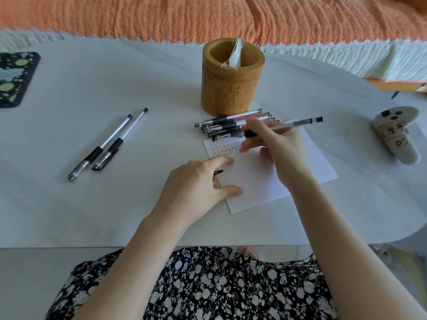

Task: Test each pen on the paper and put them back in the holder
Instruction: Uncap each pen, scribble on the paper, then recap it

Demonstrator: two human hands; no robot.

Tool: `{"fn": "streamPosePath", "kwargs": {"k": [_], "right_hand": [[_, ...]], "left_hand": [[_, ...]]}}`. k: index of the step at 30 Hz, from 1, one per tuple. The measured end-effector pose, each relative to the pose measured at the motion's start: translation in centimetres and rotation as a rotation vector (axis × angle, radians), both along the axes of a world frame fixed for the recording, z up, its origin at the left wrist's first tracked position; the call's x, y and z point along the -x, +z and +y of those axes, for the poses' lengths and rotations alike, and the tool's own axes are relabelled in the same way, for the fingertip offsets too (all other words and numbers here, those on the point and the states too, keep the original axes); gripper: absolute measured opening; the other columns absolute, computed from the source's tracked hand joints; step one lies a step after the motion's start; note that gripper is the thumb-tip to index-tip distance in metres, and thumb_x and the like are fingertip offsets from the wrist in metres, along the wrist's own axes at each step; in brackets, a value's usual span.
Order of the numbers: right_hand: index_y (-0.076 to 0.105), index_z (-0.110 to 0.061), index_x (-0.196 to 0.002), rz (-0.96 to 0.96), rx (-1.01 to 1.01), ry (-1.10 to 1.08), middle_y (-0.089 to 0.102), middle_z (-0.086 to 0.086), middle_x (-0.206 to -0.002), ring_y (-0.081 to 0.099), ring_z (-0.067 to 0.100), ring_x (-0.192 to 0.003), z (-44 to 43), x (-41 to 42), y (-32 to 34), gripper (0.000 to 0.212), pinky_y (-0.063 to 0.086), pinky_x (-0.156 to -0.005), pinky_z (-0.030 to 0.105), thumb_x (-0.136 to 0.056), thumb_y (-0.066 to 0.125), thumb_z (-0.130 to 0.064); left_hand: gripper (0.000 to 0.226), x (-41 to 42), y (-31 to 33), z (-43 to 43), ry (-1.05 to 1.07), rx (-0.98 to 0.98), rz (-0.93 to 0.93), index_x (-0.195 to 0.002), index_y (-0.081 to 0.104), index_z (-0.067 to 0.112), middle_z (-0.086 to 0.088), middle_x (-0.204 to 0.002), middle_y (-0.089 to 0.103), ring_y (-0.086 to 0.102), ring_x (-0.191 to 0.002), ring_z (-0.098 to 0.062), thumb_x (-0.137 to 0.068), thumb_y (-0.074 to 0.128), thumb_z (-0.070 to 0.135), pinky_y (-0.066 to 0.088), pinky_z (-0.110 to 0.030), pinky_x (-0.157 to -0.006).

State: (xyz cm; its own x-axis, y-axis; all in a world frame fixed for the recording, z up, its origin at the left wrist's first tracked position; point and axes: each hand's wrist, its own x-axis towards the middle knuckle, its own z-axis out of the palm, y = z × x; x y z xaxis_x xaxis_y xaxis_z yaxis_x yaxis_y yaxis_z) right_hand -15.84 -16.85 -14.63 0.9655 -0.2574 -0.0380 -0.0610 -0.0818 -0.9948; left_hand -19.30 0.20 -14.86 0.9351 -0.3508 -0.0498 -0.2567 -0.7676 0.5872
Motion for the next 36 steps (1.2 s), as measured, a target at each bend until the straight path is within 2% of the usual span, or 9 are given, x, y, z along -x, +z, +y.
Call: {"fn": "streamPosePath", "kwargs": {"k": [2,6,8,13,18,36], "right_hand": [[0.056,-0.004,-0.053,-0.055,0.092,-0.074,0.056,0.016,-0.050,0.048,0.017,-0.045,0.4,-0.5,-0.5,0.039,0.032,-0.046,0.025,-0.079,0.075,-0.027],[0.044,0.004,-0.052,-0.101,0.182,-0.168,0.048,0.033,-0.060,0.037,0.021,-0.051,1.3,-0.7,-1.0,0.053,0.030,-0.052,0.030,-0.077,0.077,-0.029],[0.040,0.001,-0.051,-0.103,0.233,-0.181,0.045,0.031,-0.059,0.037,0.019,-0.054,1.7,-0.7,-1.2,0.049,0.029,-0.052,0.028,-0.080,0.072,-0.024],[0.035,0.007,-0.057,-0.094,0.298,-0.193,0.034,0.013,-0.055,0.028,0.017,-0.055,2.1,-0.8,-1.8,0.038,0.022,-0.051,0.027,-0.079,0.060,-0.012],[0.029,0.004,-0.056,-0.136,0.322,-0.208,0.026,0.012,-0.056,0.022,0.019,-0.057,2.3,-0.8,-2.0,0.038,0.019,-0.053,0.029,-0.078,0.058,-0.009],[0.035,0.008,-0.058,-0.146,0.350,-0.171,0.029,0.011,-0.054,0.022,0.013,-0.053,2.3,-0.8,-2.3,0.038,0.020,-0.049,0.027,-0.080,0.059,-0.009]], "left_hand": [[0.057,0.0,-0.1,-0.1,-0.010,-0.033,-0.010,-0.124,0.051,0.045,0.009,-0.097,0.068,0.062,-0.088,-0.007,-0.071,0.066,0.061,0.043,-0.022,-0.076],[0.056,0.1,-0.1,-0.2,0.002,-0.030,-0.003,-0.123,0.051,0.045,0.009,-0.096,0.068,0.062,-0.089,-0.007,-0.071,0.066,0.060,0.044,-0.023,-0.077],[0.056,0.1,-0.1,-0.2,0.007,-0.036,-0.002,-0.123,0.051,0.045,0.009,-0.095,0.067,0.062,-0.090,-0.007,-0.071,0.066,0.060,0.043,-0.022,-0.076],[0.056,0.1,-0.1,-0.2,0.004,-0.045,0.010,-0.123,0.051,0.044,0.008,-0.097,0.068,0.063,-0.089,-0.008,-0.071,0.066,0.059,0.048,-0.026,-0.079],[0.056,0.1,0.0,-0.2,0.007,-0.054,0.012,-0.123,0.051,0.044,0.007,-0.097,0.068,0.063,-0.089,-0.009,-0.072,0.066,0.059,0.049,-0.027,-0.079],[0.055,0.1,0.1,-0.3,0.016,-0.053,0.039,-0.124,0.051,0.044,0.006,-0.093,0.069,0.062,-0.093,-0.009,-0.073,0.066,0.058,0.048,-0.027,-0.080]]}}
